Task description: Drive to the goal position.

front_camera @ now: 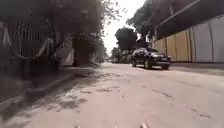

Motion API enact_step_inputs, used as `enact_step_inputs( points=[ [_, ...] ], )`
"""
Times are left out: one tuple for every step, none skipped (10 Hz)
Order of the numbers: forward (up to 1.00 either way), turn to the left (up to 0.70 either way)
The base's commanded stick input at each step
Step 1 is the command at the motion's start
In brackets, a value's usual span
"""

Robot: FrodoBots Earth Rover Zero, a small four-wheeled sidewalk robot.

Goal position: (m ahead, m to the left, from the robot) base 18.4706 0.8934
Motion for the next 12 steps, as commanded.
enact_step_inputs(
  points=[
    [1.00,0.00],
    [1.00,0.00],
    [1.00,0.00],
    [1.00,0.00],
    [1.00,0.00],
    [1.00,0.00],
    [1.00,0.00],
    [1.00,0.00],
    [1.00,0.00],
    [1.00,0.00],
    [1.00,0.00],
    [1.00,0.00]
  ],
)
